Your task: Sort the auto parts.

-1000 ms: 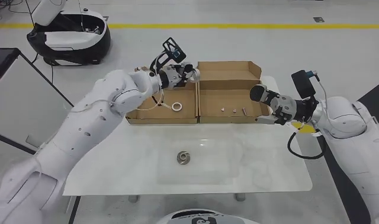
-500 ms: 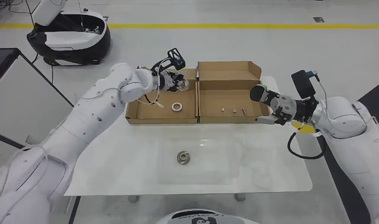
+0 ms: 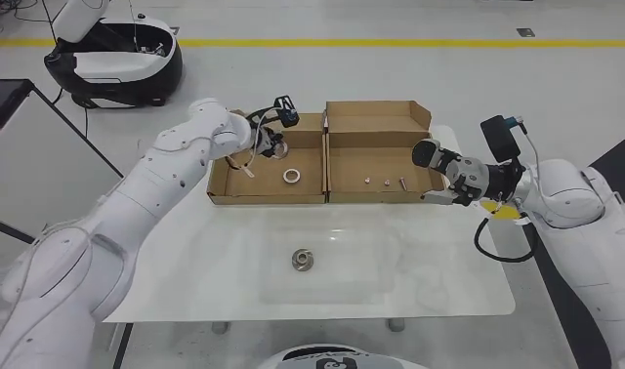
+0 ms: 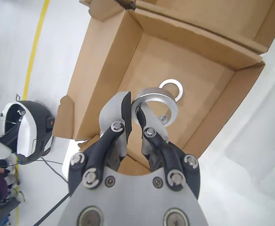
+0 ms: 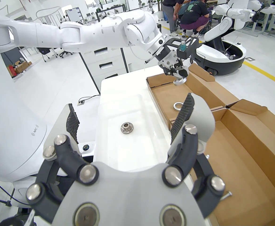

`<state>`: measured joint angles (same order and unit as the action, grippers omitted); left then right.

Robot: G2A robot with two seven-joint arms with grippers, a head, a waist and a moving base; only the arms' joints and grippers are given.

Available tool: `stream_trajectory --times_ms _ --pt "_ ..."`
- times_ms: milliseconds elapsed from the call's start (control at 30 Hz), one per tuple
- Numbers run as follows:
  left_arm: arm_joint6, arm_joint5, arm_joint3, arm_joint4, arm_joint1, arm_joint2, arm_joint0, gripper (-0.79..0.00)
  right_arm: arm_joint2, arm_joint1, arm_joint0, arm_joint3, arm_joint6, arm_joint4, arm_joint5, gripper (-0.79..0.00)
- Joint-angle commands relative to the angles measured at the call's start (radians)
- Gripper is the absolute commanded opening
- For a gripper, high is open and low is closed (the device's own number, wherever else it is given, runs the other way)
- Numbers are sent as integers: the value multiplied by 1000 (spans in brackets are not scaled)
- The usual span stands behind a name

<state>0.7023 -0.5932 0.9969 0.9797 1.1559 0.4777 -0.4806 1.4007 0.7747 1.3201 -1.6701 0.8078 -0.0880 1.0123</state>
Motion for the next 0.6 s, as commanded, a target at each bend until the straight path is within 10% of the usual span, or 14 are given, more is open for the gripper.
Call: stream_trajectory --times_ms 0,567 --pt "-15 -14 -42 28 14 -19 4 -785 0 0 0 0 0 0 0 0" --pt "-120 -49 -277 113 108 -89 -13 -785 0 0 0 0 0 0 0 0"
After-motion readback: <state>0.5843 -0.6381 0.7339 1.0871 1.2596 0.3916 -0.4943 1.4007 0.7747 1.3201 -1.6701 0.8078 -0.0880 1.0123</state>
